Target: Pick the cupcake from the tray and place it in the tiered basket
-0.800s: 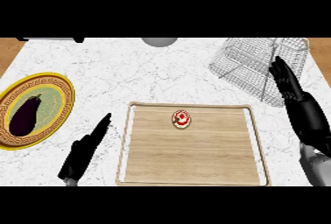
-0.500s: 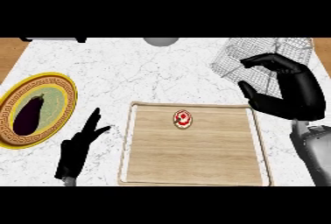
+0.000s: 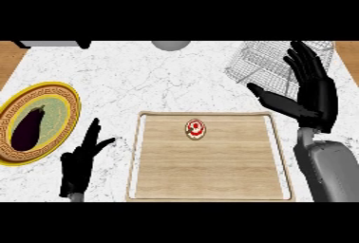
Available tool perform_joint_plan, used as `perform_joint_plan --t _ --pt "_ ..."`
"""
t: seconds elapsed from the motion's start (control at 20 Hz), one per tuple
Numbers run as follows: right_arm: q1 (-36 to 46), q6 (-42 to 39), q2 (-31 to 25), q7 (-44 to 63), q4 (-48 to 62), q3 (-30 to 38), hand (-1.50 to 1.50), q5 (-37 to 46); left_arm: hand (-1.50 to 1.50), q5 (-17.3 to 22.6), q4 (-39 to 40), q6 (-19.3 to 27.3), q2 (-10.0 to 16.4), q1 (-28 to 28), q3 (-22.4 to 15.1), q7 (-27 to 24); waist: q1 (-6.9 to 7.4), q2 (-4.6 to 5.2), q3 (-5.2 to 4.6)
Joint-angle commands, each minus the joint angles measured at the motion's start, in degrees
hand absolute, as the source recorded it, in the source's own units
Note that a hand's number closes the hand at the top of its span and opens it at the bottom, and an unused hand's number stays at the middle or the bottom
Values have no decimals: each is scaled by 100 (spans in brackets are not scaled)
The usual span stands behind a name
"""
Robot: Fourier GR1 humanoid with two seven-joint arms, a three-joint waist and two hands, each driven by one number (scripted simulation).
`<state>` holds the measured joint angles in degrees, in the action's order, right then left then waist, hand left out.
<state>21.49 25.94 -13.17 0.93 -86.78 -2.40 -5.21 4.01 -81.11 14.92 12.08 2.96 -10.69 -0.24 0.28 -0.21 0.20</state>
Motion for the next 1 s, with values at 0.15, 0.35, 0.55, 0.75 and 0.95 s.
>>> perform_joint_plan --t 0.15,0.35,0.55,0.75,0.95 --pt "-339 -811 -908 1880 -1017 -851 -150 412 0 -11 234 26 -11 248 100 1 -101 -21 -39" --pt "82 -1625 -1546 3186 -1411 -1548 -150 669 0 -92 64 200 -67 38 79 265 -81 -33 -50" --pt "451 -2250 -2119 4393 -1856 -2020 -150 1075 0 -140 123 225 -126 225 30 115 -88 -41 -51" --pt "1156 -2493 -2021 5731 -2108 -2644 -150 1803 0 -123 209 171 -154 73 18 259 -45 -18 -45" --pt "1543 -2623 -1443 6599 -2058 -2957 -150 2348 0 -66 211 53 -187 179 75 -16 0 9 -31"
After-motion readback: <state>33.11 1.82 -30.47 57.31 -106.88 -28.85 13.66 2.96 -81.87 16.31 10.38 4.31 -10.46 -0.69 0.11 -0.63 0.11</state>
